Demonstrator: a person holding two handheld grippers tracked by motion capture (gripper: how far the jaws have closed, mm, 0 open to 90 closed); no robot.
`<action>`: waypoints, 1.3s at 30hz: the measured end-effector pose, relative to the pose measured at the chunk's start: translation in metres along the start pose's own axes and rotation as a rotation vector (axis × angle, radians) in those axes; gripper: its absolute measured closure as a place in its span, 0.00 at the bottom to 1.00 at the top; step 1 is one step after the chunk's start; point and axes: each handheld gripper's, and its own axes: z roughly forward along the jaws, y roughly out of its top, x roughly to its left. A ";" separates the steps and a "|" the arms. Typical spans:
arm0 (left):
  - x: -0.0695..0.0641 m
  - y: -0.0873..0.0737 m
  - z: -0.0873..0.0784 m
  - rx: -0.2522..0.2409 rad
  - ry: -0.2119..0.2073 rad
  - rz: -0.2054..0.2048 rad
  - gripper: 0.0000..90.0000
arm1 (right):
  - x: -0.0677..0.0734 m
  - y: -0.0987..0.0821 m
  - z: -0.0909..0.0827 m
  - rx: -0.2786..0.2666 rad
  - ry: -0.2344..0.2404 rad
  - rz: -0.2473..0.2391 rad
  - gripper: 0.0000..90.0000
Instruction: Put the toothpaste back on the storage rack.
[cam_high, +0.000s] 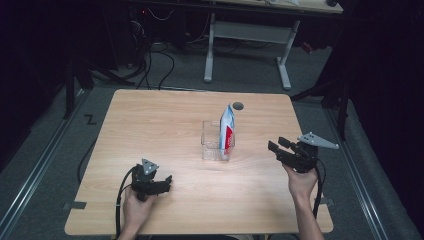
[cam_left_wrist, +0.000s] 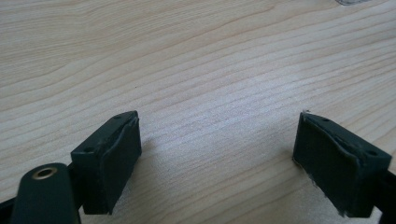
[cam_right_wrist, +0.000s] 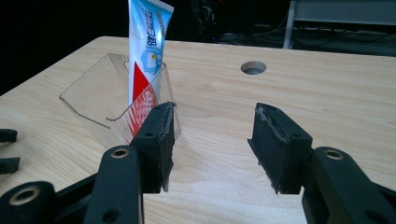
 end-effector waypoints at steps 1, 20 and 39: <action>0.000 0.000 0.000 0.000 0.000 0.000 0.17 | 0.000 -0.001 0.000 0.001 0.001 0.001 0.54; 0.000 0.000 0.000 0.000 0.001 -0.002 0.17 | -0.008 -0.027 -0.002 0.015 -0.009 0.042 0.54; 0.000 0.000 0.000 0.000 0.001 -0.001 0.17 | -0.018 -0.056 0.008 0.077 -0.050 0.069 0.54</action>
